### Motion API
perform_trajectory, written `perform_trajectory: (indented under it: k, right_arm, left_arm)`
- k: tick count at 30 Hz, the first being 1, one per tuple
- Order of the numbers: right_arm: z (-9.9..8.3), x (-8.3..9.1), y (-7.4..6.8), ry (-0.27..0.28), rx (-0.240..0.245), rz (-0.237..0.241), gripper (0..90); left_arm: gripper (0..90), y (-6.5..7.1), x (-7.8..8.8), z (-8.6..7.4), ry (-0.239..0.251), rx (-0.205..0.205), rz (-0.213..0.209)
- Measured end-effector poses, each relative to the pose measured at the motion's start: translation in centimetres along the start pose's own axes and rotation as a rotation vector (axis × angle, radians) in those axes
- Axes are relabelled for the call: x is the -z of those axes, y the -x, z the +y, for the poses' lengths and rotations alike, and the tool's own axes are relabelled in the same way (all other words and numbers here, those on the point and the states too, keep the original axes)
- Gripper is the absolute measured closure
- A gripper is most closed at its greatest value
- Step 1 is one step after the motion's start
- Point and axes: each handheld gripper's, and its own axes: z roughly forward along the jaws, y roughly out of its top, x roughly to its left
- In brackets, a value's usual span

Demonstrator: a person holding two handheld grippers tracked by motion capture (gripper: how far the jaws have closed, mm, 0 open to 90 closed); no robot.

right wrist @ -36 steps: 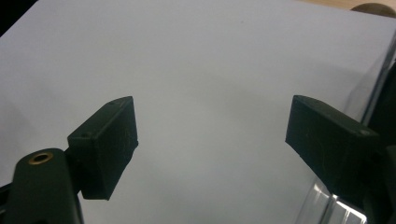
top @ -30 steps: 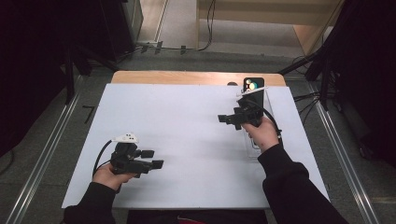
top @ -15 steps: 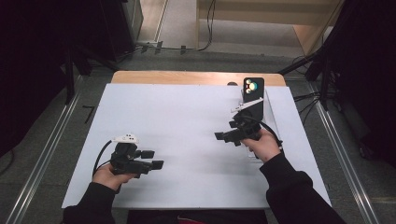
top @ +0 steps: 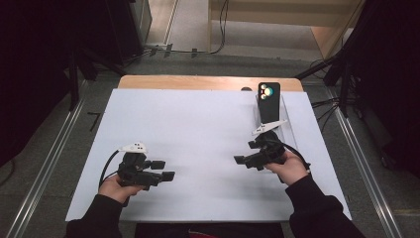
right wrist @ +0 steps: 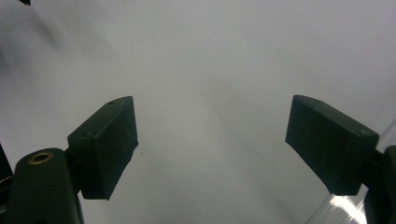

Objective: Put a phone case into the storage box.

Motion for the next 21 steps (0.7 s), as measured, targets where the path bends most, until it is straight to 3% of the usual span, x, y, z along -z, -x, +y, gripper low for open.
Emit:
perform_trajectory:
  k: [21]
  right_arm:
    - [-3.9, 1.4, -0.8, -0.025, 0.038, 0.035, 14.9]
  left_arm:
    - [32.3, 0.4, 0.1, -0.8, -0.012, -0.003, -0.017]
